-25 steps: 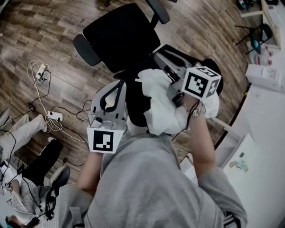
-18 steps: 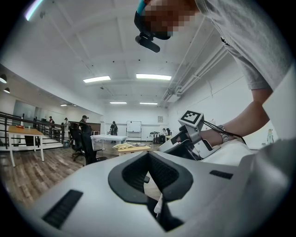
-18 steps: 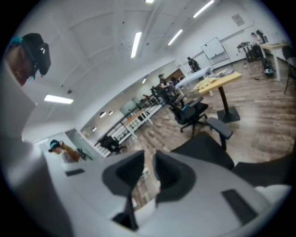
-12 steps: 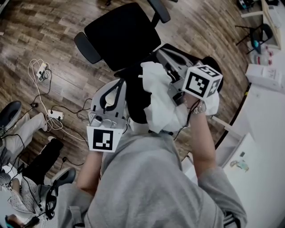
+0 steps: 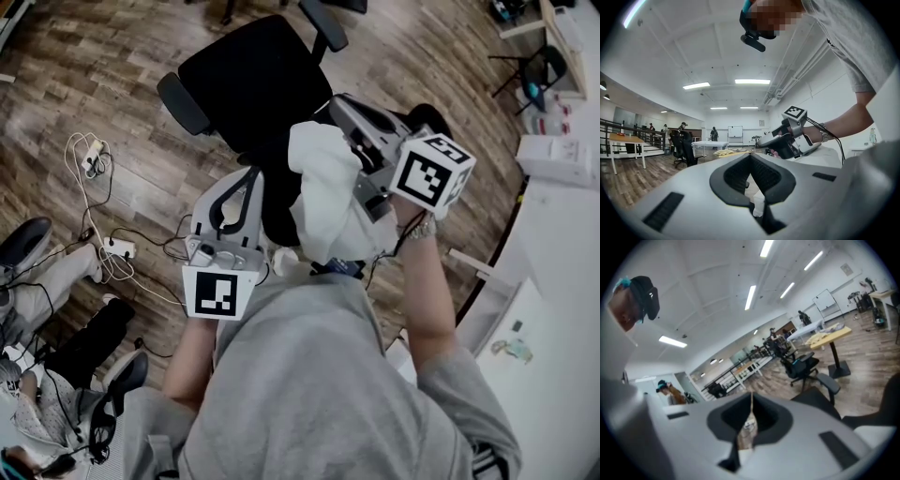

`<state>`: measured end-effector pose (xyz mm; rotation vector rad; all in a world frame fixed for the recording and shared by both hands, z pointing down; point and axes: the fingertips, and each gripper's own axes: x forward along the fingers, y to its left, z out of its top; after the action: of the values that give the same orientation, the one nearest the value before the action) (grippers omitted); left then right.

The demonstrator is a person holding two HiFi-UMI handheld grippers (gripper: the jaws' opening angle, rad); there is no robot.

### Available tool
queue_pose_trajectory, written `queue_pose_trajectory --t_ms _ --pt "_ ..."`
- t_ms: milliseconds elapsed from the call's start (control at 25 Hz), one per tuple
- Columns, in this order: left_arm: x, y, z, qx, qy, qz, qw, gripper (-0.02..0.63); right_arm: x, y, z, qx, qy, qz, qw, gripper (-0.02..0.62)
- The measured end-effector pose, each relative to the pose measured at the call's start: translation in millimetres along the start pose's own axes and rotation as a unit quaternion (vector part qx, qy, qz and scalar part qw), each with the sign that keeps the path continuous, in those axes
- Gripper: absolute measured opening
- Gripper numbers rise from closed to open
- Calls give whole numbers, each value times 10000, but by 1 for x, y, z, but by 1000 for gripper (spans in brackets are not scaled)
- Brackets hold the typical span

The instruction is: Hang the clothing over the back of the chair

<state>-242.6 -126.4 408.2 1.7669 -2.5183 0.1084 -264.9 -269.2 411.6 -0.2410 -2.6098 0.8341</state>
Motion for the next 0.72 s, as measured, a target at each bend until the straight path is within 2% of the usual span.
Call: queue_pose_trajectory --t_ms 280,720 --pt "-16 -30 15 14 -102 64 9999 34 -35 18 4 -162 -208 107 9996 38" --pt "-47 -60 29 259 -206 152 9993 34 -76 48 -9 -393 -383 236 9982 38"
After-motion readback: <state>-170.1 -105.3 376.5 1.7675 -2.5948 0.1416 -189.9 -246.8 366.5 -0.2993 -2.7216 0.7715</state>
